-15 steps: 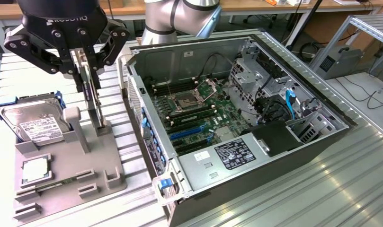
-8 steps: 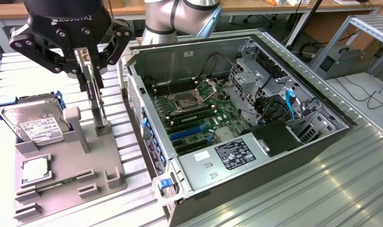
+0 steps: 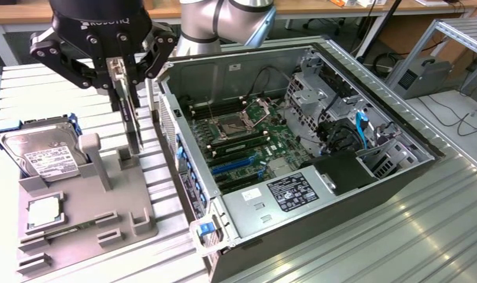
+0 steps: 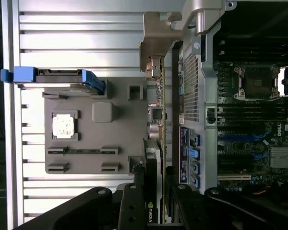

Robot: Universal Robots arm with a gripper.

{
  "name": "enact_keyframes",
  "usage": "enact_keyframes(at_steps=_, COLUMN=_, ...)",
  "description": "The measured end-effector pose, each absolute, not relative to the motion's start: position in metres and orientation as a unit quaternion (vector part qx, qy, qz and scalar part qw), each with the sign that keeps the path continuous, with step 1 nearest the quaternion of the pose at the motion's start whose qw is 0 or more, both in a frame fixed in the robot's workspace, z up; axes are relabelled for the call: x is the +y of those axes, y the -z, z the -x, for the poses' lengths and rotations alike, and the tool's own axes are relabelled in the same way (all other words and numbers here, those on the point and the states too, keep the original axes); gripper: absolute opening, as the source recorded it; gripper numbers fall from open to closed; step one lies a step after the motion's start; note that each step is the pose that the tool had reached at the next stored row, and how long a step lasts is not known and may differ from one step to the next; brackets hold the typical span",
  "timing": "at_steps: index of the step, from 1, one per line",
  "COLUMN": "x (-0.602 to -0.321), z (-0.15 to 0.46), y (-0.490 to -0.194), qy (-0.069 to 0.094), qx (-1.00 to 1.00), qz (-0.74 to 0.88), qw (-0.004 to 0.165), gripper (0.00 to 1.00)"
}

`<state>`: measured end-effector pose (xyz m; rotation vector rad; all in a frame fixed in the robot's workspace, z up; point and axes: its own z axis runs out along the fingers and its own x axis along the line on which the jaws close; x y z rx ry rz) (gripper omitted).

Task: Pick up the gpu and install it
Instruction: 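Pick up the gpu and move the gpu toward the slot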

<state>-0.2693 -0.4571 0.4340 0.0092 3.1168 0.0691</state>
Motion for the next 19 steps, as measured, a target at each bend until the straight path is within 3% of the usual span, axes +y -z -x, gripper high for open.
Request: enact_keyframes(at_steps=19, x=-0.453, z=0.234, y=-0.434, qy=-0.022, qx=1.000, qz=-0.003, qw=0.012, gripper=0.27)
